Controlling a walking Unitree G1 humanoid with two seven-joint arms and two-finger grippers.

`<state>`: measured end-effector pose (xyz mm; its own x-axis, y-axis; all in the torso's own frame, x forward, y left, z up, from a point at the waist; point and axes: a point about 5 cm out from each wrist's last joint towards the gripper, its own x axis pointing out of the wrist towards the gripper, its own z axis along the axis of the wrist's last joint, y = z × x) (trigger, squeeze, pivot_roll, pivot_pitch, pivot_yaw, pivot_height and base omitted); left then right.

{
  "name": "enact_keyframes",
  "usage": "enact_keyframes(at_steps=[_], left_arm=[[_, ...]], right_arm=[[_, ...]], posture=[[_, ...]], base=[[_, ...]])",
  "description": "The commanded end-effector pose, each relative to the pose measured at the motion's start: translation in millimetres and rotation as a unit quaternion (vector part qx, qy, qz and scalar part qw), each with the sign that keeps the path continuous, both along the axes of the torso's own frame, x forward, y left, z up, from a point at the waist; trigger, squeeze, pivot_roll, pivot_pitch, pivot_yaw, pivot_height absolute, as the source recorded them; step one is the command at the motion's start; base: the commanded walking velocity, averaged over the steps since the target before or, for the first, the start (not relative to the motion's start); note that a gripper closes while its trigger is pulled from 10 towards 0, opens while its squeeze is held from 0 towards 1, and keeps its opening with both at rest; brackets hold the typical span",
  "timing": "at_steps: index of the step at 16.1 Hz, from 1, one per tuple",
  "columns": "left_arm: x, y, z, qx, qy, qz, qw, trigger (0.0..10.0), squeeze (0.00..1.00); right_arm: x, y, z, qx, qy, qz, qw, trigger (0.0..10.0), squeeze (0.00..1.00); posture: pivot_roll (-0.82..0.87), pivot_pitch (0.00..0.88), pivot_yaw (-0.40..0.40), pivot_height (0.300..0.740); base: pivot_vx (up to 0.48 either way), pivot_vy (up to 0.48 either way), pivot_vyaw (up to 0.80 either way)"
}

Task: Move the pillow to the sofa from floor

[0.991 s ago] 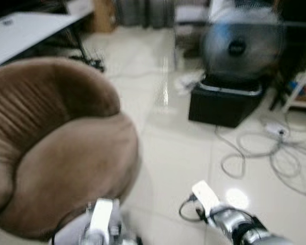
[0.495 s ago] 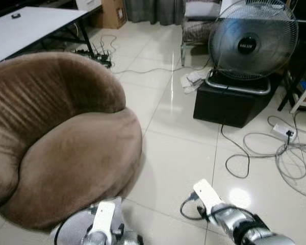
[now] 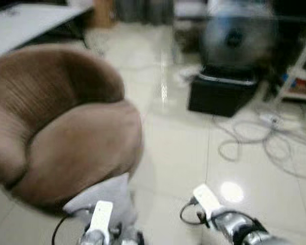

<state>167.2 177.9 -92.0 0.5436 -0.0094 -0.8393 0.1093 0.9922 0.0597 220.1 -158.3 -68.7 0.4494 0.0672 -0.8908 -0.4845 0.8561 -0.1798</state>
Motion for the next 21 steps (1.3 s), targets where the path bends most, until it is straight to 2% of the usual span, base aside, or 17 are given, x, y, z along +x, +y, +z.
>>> enact_keyframes(at_steps=[1, 8, 11, 21], left_arm=[[-0.9, -2.6, -0.8, -0.003, 0.003, 0.001, 1.0, 10.0, 0.0], [-0.2, -1.6, -0.4, 0.0, 0.001, 0.006, 1.0, 10.0, 0.0], [-0.8, -1.4, -0.6, -0.003, 0.002, 0.011, 1.0, 10.0, 0.0], [-2.5, 1.2, -1.0, 0.004, 0.002, 0.008, 1.0, 10.0, 0.0]], right_arm=[[8.7, 1.8, 5.3, 0.0, -0.015, 0.005, 1.0, 10.0, 0.0], [9.5, 2.4, 5.7, -0.002, -0.016, 0.009, 1.0, 10.0, 0.0], [9.2, 2.7, 5.5, -0.002, -0.016, 0.01, 1.0, 10.0, 0.0], [7.7, 4.8, 4.5, -0.001, -0.013, 0.012, 1.0, 10.0, 0.0]], posture=[[-0.09, 0.0, 0.05, 0.718], [-0.09, 0.0, 0.048, 0.718], [-0.09, 0.0, 0.047, 0.718], [-0.09, 0.0, 0.049, 0.718]], base=[[0.0, 0.0, 0.0], [0.0, 0.0, 0.0], [0.0, 0.48, 0.0], [0.0, 0.0, 0.0]])
